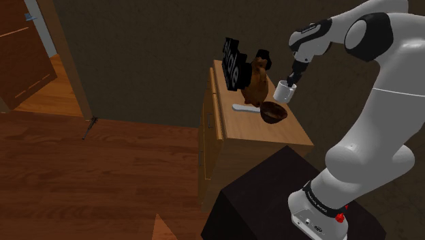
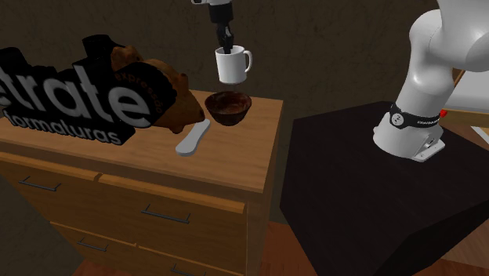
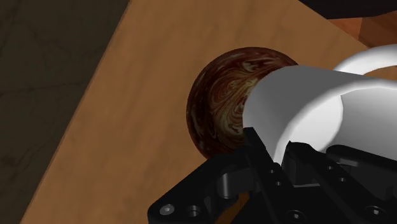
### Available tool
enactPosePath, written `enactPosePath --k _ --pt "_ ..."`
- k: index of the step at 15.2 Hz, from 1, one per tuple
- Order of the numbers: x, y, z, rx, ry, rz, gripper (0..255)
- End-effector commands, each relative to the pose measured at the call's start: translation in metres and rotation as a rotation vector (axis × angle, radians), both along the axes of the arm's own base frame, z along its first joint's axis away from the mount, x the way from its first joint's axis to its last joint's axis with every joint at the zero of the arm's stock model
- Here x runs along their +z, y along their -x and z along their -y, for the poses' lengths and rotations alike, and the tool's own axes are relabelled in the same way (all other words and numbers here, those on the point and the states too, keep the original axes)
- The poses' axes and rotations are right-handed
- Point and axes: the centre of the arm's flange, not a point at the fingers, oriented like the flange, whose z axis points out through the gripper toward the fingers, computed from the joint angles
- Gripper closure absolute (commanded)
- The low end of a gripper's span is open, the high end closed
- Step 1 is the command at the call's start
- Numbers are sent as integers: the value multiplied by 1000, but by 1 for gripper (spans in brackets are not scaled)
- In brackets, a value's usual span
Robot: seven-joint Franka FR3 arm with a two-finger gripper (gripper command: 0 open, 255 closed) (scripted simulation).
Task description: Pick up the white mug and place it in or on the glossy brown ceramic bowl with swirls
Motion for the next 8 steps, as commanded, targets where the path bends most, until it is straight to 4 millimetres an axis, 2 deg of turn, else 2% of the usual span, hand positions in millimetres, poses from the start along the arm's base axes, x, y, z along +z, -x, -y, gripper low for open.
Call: enactPosePath --k 1,8 --pt "-7 2 6 2 0 0 255" --pt "-44 2 6 2 0 0 255"
